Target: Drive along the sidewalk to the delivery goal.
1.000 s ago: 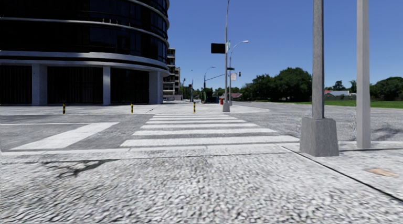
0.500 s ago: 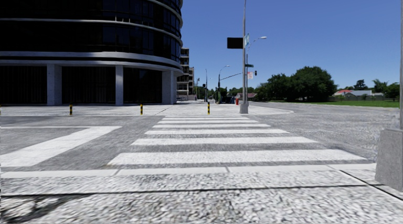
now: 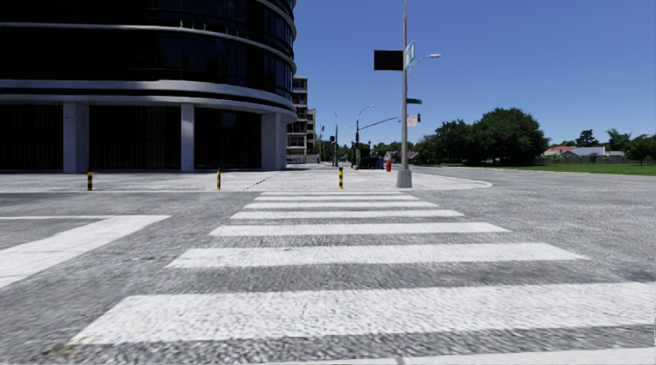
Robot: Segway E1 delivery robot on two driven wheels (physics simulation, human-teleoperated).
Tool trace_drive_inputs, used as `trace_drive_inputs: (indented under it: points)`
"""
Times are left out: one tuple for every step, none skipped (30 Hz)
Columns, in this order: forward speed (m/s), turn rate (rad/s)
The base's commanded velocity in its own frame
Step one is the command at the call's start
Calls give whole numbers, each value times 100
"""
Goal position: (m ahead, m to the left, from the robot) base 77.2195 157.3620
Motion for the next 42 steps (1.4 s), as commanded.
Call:
trace_drive_inputs:
  points:
    - [200, 0]
    - [200, 0]
    - [200, 0]
    - [200, 0]
    - [200, 0]
    - [200, 0]
    - [200, 0]
    - [200, 0]
    - [200, 0]
    - [200, 0]
    - [200, 0]
    - [200, 0]
    - [200, 0]
    - [192, 0]
    - [177, 0]
    - [166, 0]
    - [166, 0]
    - [161, 0]
    - [159, 0]
    - [158, 1]
    - [157, 11]
    - [157, 11]
    - [157, 15]
    - [156, 16]
    - [156, 16]
    - [156, 16]
    - [156, 16]
    - [156, 16]
    - [156, 16]
    - [156, 16]
    - [156, 17]
    - [156, 17]
    - [156, 17]
    - [156, 17]
    - [155, 17]
    - [155, 17]
    - [155, 17]
    - [155, 17]
    - [155, 18]
    - [155, 14]
    - [155, 13]
    - [155, 13]
